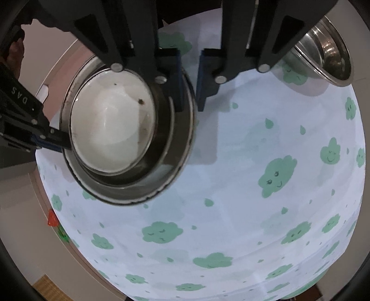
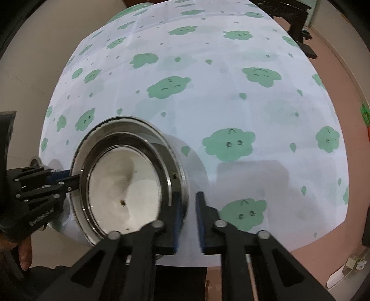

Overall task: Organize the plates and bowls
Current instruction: 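Close both grippers on the rim of the stacked bowls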

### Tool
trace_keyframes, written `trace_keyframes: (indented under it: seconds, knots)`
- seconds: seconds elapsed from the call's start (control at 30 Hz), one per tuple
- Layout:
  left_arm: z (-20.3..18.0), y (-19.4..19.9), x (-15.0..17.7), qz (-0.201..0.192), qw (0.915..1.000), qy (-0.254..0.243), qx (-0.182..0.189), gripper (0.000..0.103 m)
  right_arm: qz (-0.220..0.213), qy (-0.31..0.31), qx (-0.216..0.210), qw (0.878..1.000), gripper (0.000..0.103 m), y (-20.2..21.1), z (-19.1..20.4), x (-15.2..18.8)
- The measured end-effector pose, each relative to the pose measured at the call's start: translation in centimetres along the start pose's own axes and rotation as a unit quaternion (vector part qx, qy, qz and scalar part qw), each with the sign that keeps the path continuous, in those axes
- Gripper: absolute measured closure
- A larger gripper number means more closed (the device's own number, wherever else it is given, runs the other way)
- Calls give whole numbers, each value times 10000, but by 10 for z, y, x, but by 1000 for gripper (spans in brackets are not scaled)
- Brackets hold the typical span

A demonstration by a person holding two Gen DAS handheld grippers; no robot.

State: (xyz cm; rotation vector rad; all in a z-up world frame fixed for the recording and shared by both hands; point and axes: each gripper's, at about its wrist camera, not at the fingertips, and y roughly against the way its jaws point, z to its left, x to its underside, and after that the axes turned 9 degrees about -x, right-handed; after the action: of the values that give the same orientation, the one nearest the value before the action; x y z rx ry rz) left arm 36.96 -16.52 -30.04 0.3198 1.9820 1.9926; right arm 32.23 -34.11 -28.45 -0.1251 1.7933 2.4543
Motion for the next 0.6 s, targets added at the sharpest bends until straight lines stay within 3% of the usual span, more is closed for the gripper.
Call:
trace_keyframes:
  seconds: [0.6]
  knots:
    - [6, 7, 4, -27, 10000, -66, -27, 100, 7, 95, 78, 9999, 96, 6, 9, -5]
